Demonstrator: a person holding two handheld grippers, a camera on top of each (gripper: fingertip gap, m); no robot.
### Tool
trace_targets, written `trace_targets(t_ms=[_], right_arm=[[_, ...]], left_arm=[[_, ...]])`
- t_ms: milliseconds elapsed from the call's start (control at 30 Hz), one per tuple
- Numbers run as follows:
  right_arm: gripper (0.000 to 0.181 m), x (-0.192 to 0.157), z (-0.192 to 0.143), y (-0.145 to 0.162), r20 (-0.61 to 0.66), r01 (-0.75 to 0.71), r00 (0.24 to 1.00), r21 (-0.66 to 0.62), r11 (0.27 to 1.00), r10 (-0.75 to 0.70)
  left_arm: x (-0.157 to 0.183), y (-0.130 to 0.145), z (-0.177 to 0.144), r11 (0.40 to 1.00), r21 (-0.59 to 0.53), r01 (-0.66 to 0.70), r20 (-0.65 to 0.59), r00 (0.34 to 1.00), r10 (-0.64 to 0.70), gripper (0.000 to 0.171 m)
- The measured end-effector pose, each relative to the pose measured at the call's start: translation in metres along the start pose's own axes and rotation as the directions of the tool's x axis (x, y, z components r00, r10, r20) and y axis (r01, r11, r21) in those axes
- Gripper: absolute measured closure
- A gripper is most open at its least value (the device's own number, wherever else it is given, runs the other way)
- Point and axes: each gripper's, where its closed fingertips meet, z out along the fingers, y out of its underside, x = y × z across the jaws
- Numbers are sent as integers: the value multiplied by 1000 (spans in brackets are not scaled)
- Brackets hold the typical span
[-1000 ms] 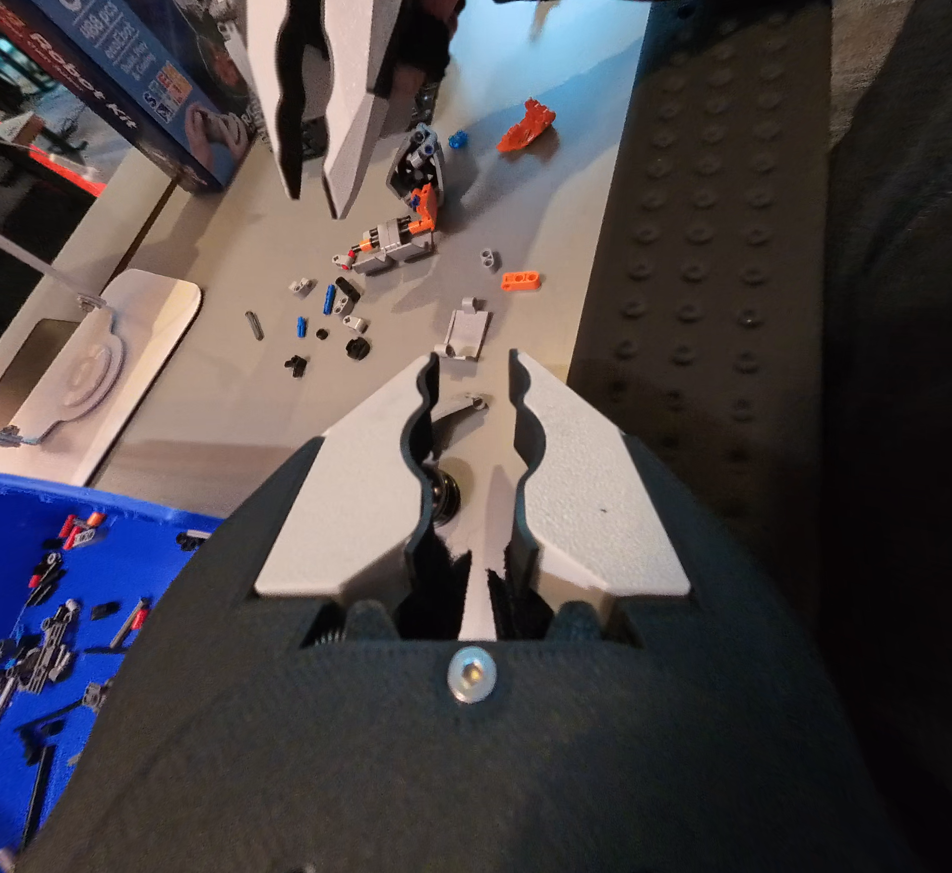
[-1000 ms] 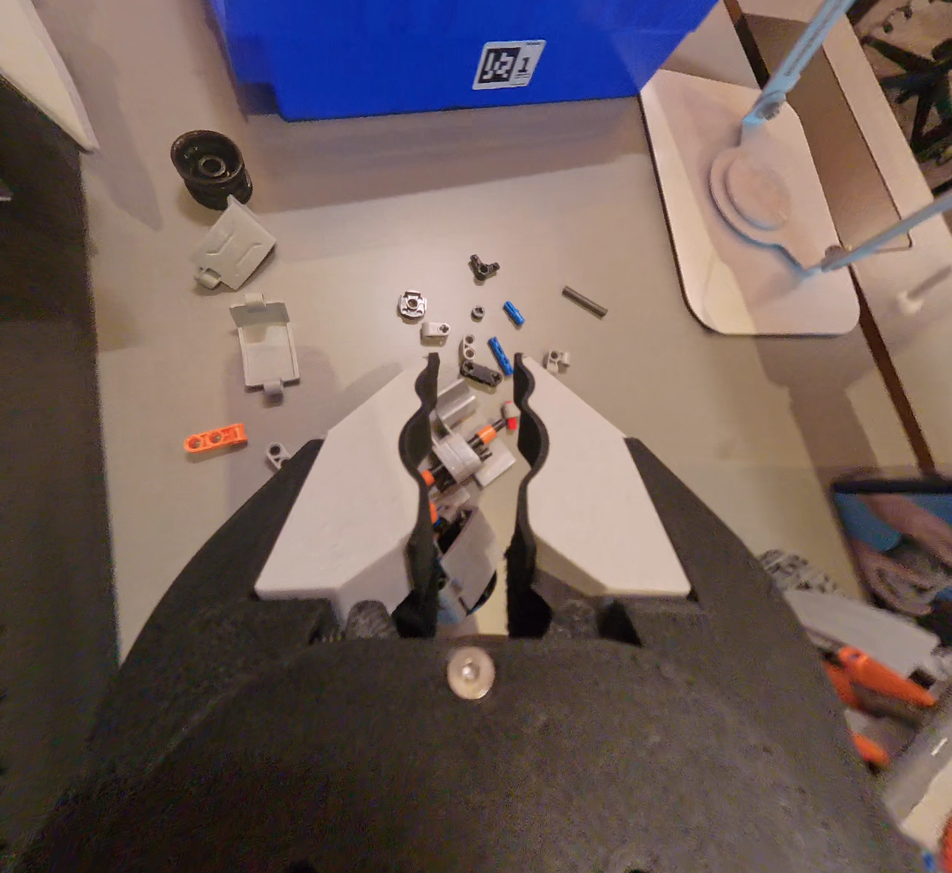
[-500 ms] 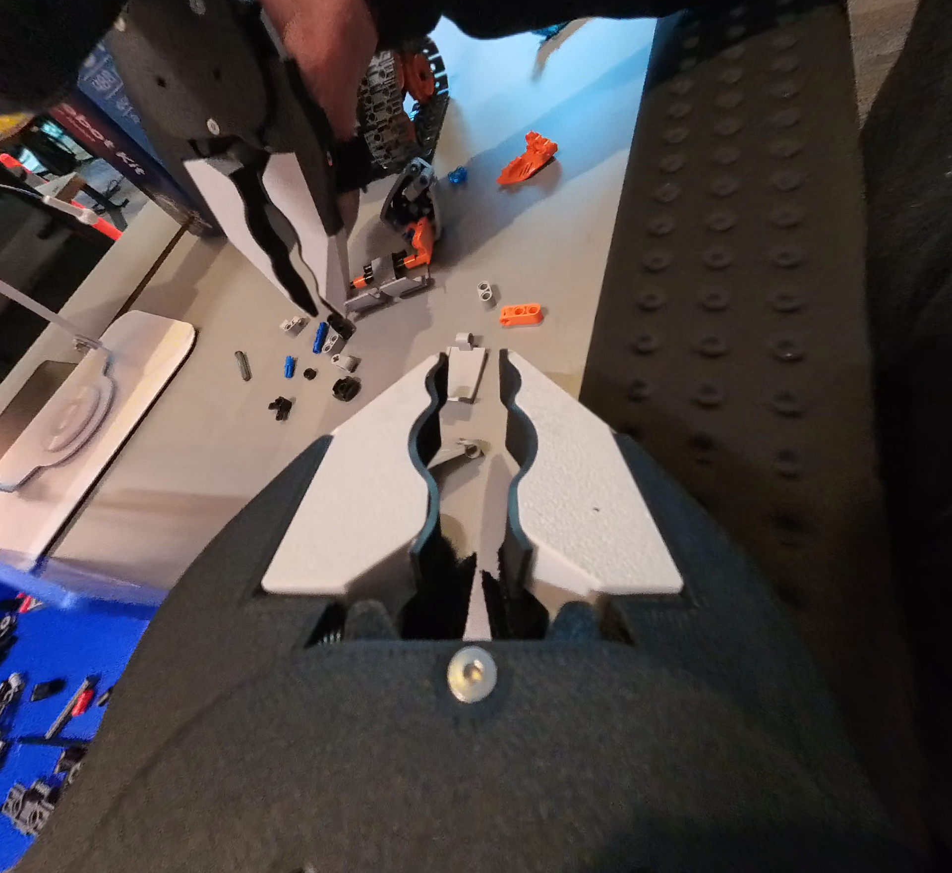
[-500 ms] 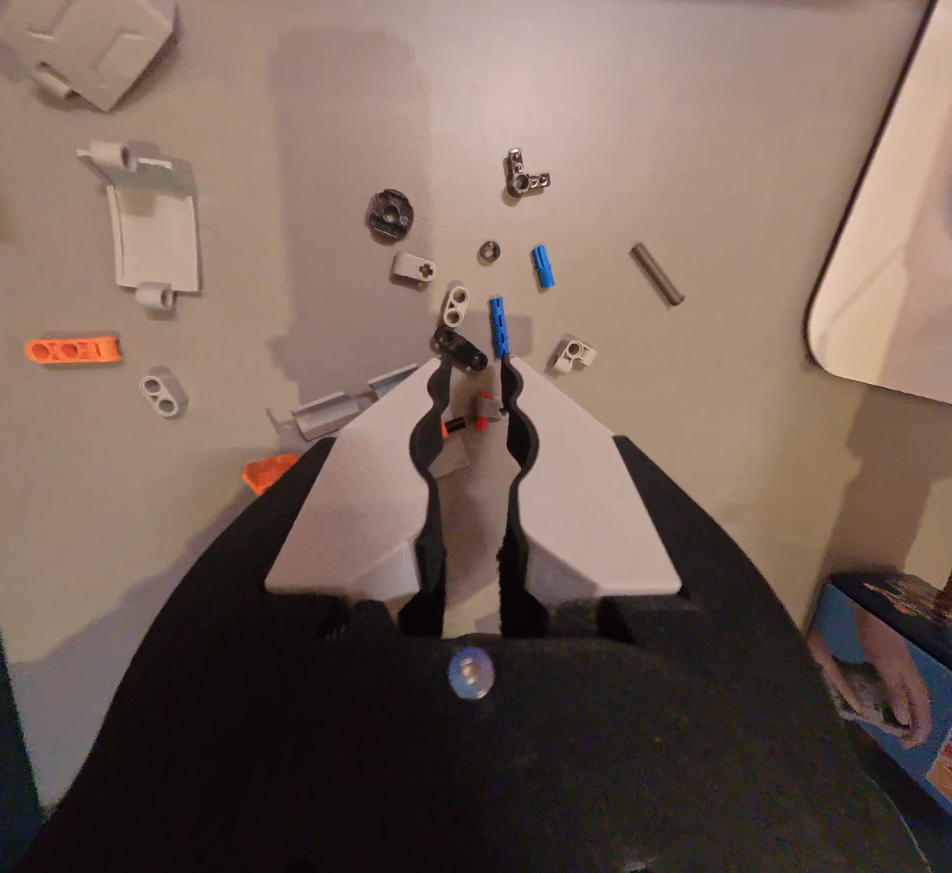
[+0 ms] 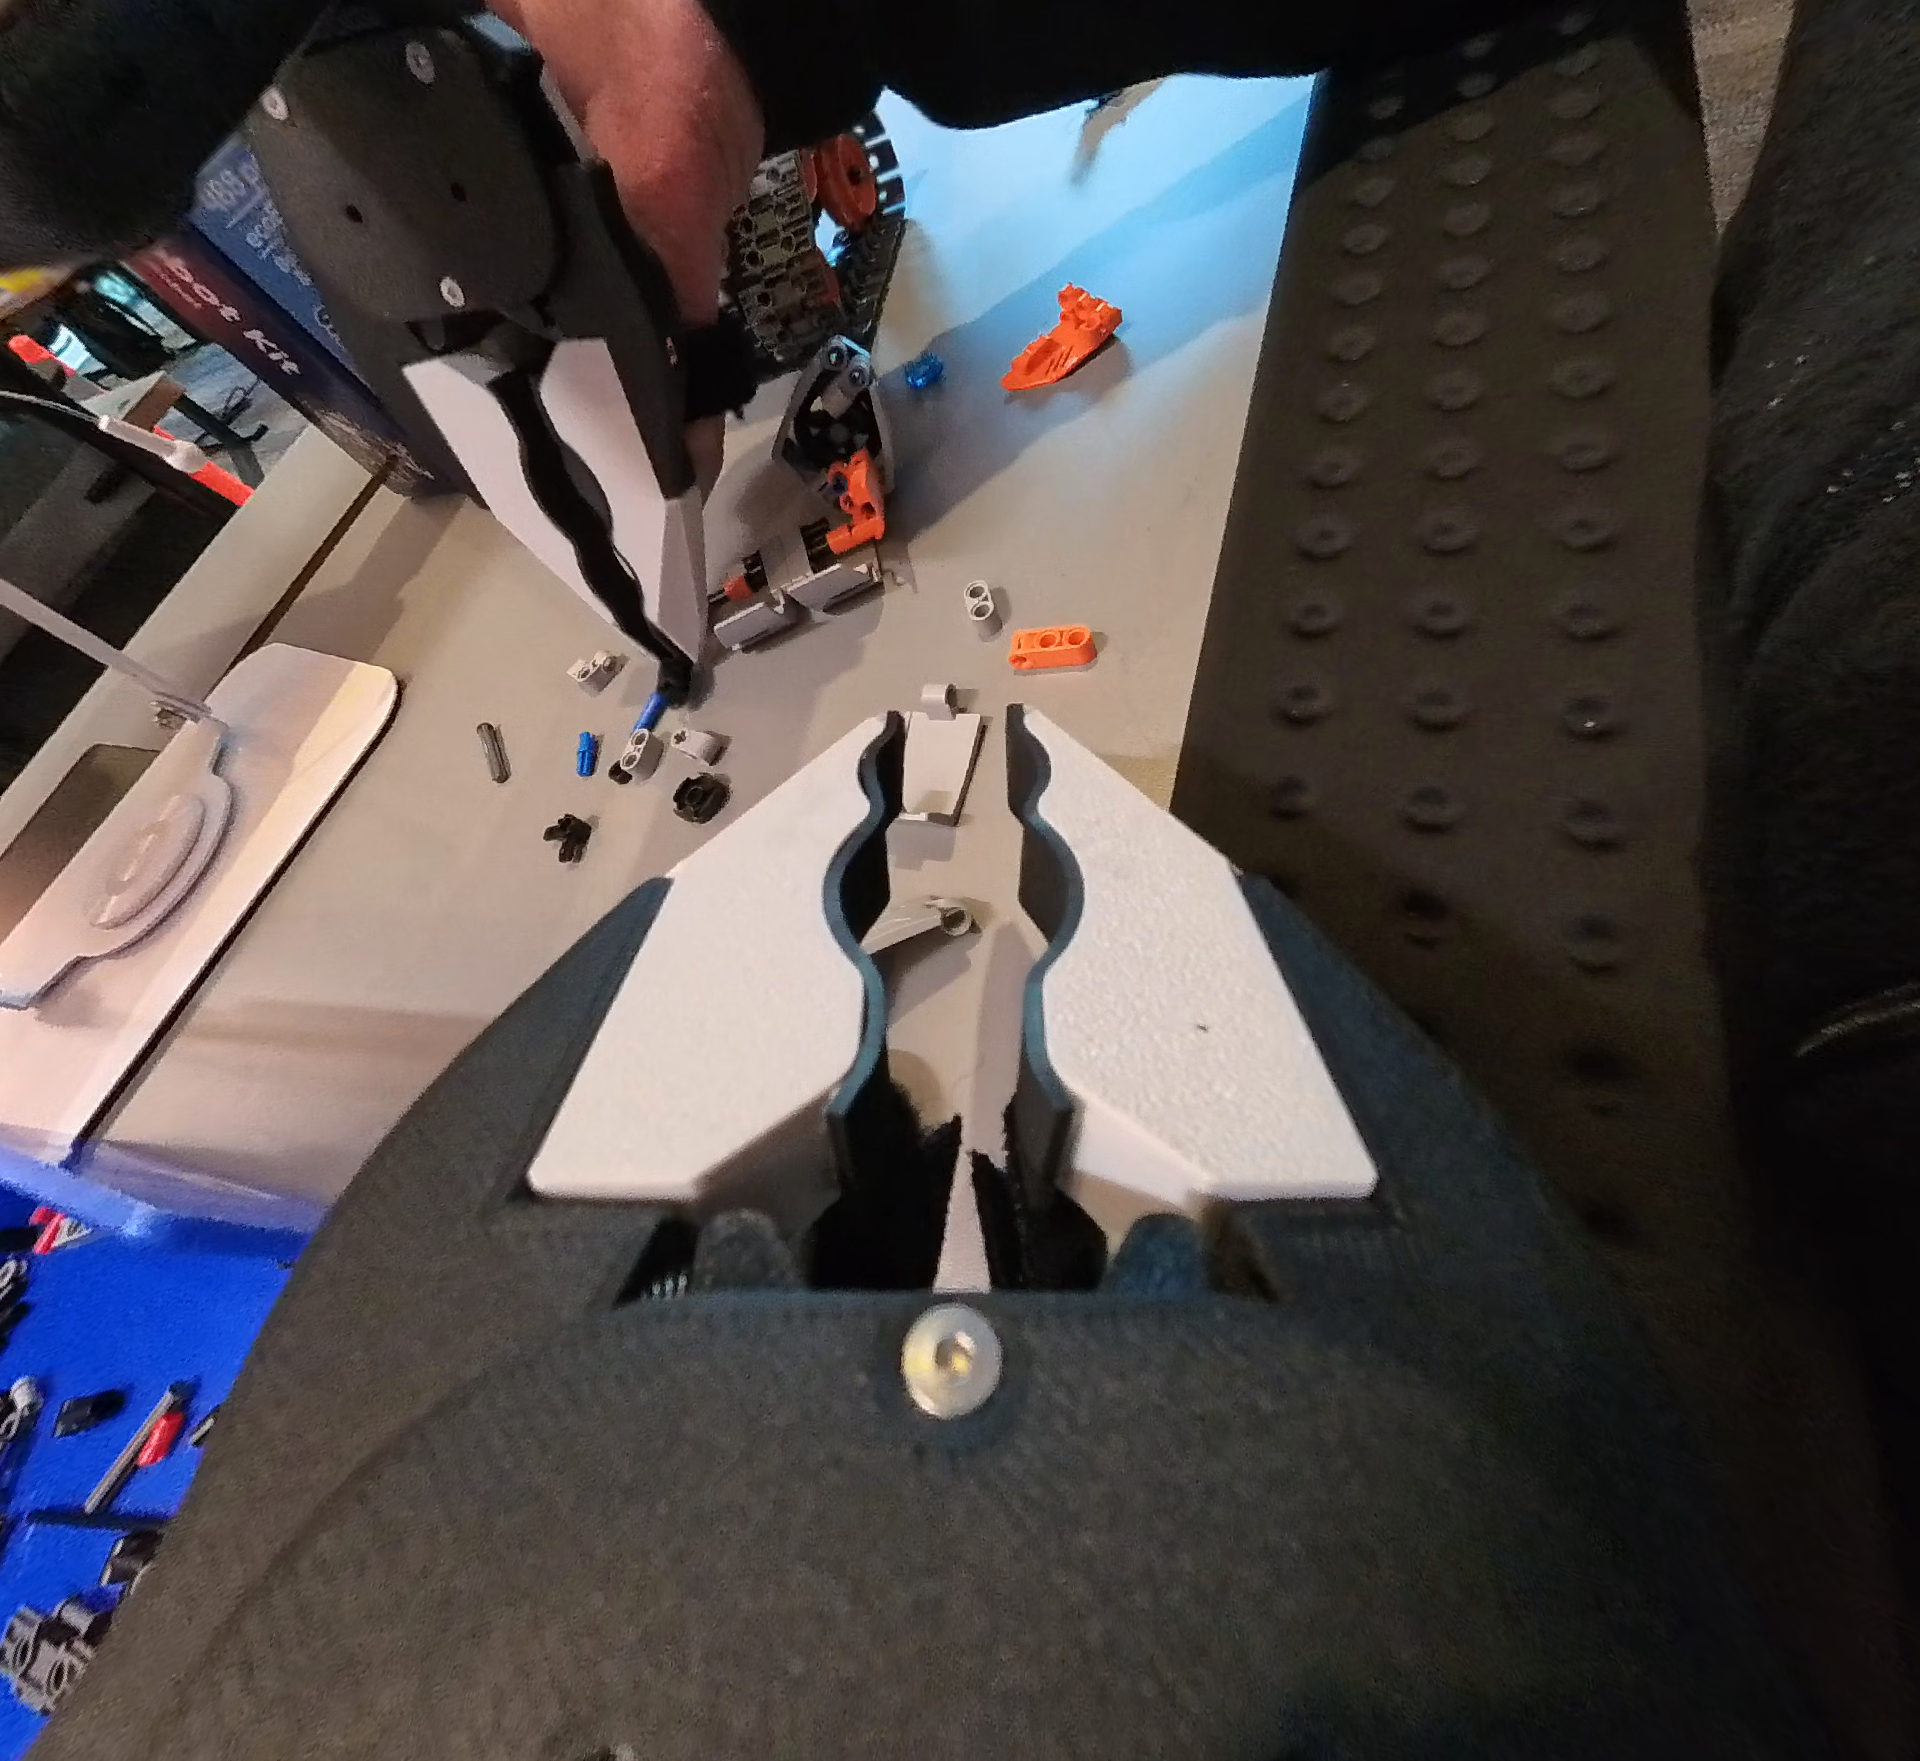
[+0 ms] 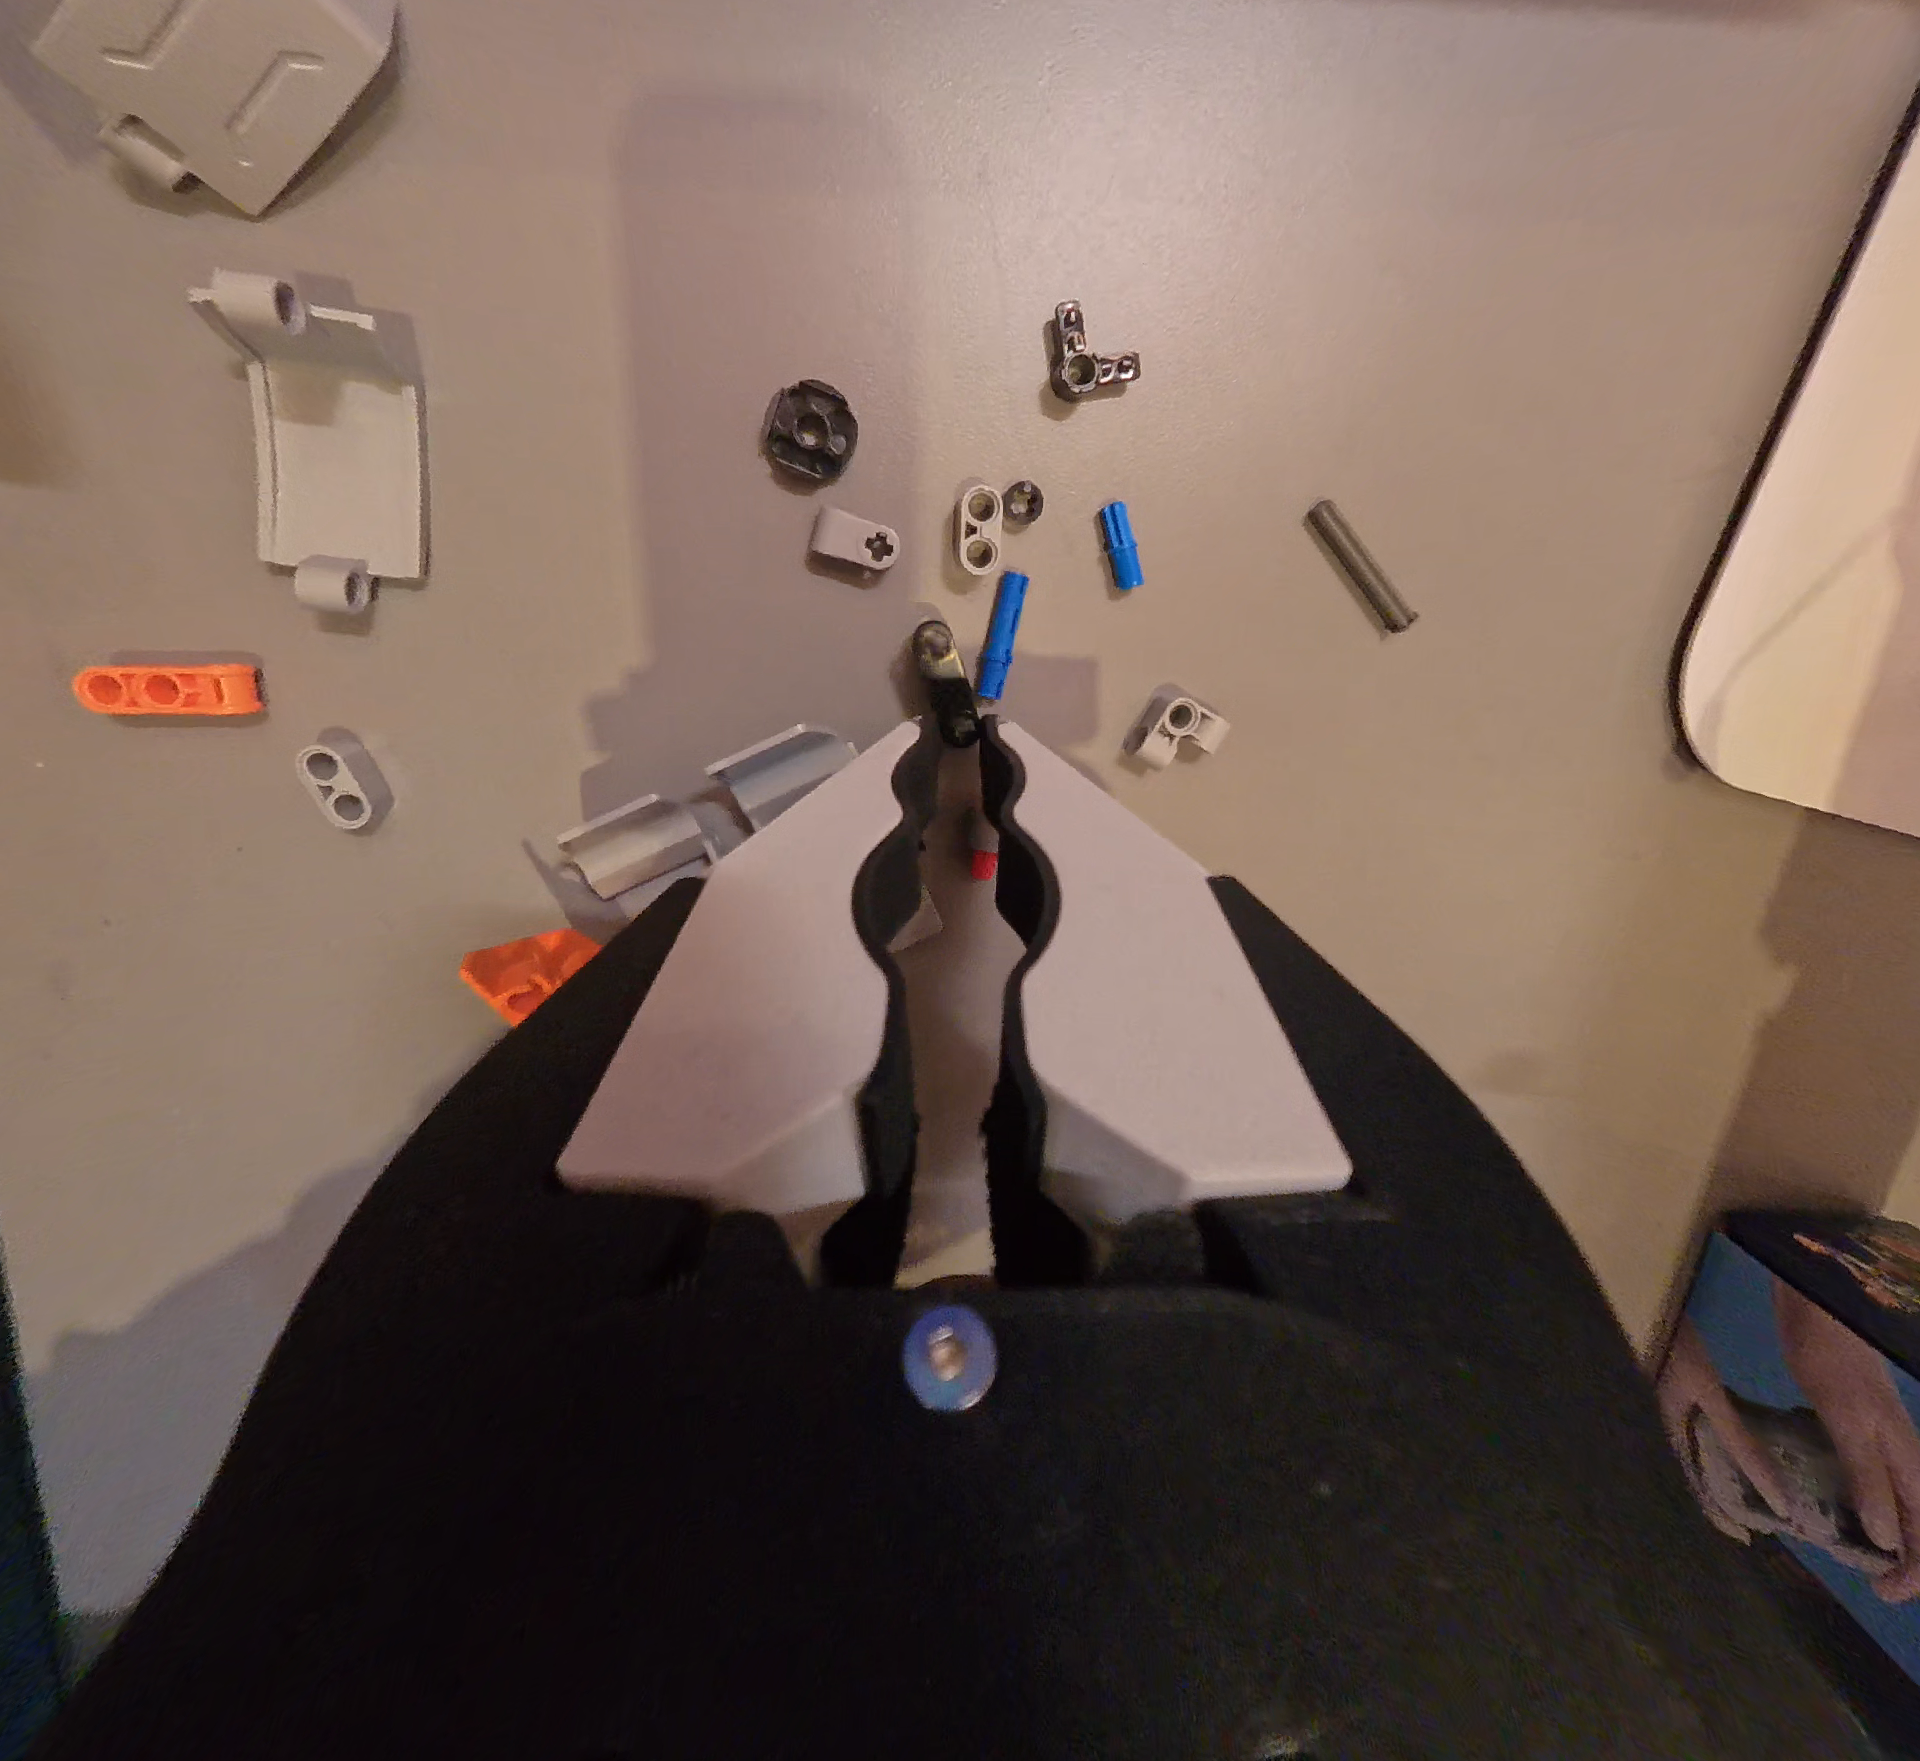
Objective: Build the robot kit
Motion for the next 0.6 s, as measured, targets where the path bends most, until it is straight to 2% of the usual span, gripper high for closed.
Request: trace_targets(t_ms=[300,600], right_arm=[[177,0,-22,-16,-14,-14,1000,106,994,15],[177,-14,-61,-55,-21,-6,1000,286,958,13]], left_arm=[[-5,-1,-1,1000,9,16,22,1000,-16,154],[-15,-3,-5,999,25,25,78,997,-27,153]])
